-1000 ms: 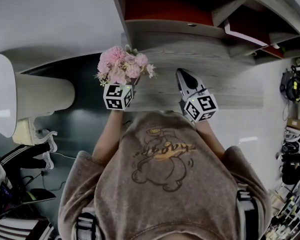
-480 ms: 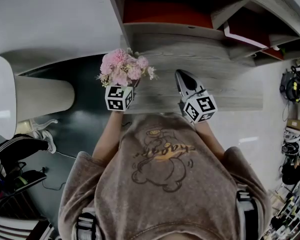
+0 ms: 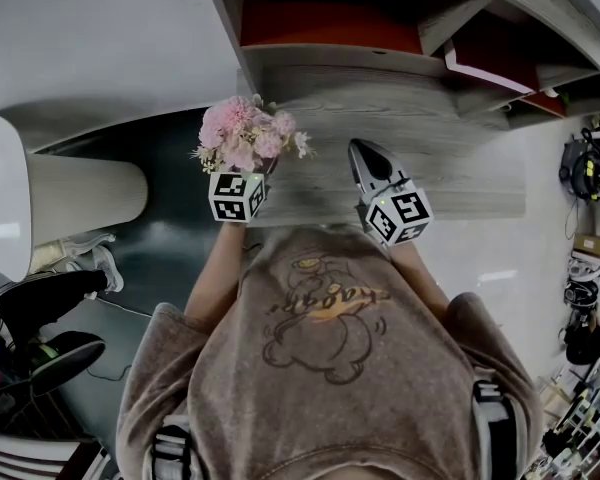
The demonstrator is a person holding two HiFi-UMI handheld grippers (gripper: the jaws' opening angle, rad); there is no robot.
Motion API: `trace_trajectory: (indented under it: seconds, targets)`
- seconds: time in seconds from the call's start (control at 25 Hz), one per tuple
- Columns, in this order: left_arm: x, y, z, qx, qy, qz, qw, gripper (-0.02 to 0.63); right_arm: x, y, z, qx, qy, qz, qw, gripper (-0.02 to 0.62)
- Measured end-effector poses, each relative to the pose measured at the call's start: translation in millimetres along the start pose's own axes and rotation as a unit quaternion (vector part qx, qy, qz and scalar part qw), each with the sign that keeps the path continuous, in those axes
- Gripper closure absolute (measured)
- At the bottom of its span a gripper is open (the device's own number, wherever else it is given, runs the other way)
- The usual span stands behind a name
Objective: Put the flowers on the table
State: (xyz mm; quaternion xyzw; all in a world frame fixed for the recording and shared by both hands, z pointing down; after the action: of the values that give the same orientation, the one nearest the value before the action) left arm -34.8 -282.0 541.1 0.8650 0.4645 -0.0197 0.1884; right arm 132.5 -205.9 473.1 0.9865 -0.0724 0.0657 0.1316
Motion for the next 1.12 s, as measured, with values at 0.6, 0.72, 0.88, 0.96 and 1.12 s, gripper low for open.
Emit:
trace_trajectory:
  seconds: [0.6, 0.72, 0.88, 0.96, 1.12]
  targets:
    - [-6.2, 4.3, -3.1, 0.008, -0.006, 0.010, 0.9999, 0.261, -2.2, -2.1, -2.8, -0.003, -0.001, 0.009, 1.000, 0.595]
    - [-7.2, 4.8, -2.0, 0.009, -0.005, 0.011, 0.9999, 0.261, 0.3, -2.5, -3.0, -0.003, -0.001, 0.007, 1.000, 0.595]
    - [-7.2, 3.9, -1.1, 0.013, -0.007, 0.014, 0.9998, 0.261, 3.1, -3.8, -2.8, -0.003, 0.000, 0.005, 1.000, 0.595]
    - [-7.5, 4.0, -1.3, 0.013, -0.007, 0.014, 0.9998, 0.261, 3.6, -3.7, -3.2, -0.003, 0.001, 0.005, 1.000, 0.595]
    - [-6.0, 5.8, -5.1, 0.003, -0.007, 0.012, 0.9999, 0.261, 4.3, -3.0, -4.6, -0.005, 0.004, 0.006, 1.000, 0.595]
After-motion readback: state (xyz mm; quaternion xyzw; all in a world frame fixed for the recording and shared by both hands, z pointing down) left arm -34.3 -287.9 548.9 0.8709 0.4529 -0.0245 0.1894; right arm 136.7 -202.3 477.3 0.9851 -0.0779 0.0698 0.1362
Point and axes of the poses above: the fingertips, and each gripper's own axes: y forward along the fingers, x to its right, z out of its top, the point moved 1 cm from there along -y, backward along the fingers, and after that the axes turned 15 degrees about -z, right-handed, at the moved point
